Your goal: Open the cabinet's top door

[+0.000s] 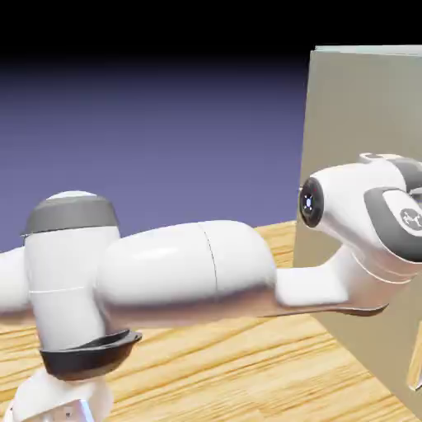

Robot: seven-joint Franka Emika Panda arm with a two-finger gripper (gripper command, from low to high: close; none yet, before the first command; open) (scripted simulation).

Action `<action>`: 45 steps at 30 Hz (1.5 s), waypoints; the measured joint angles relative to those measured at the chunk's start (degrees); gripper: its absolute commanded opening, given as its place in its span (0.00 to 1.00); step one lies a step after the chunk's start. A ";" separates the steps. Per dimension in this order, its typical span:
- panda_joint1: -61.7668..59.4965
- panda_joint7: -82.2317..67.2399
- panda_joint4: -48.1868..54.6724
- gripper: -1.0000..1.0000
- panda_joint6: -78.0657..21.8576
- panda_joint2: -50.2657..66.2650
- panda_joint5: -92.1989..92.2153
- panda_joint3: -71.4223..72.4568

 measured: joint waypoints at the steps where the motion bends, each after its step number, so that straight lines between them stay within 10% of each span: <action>1: -1.66 0.89 -2.07 0.00 -1.88 -1.04 -1.45 1.47; 28: -50.00 18.22 -57.24 0.00 -43.10 -15.70 2.44 39.37; 45: -56.89 17.24 -70.49 0.00 -62.04 -26.75 35.68 74.66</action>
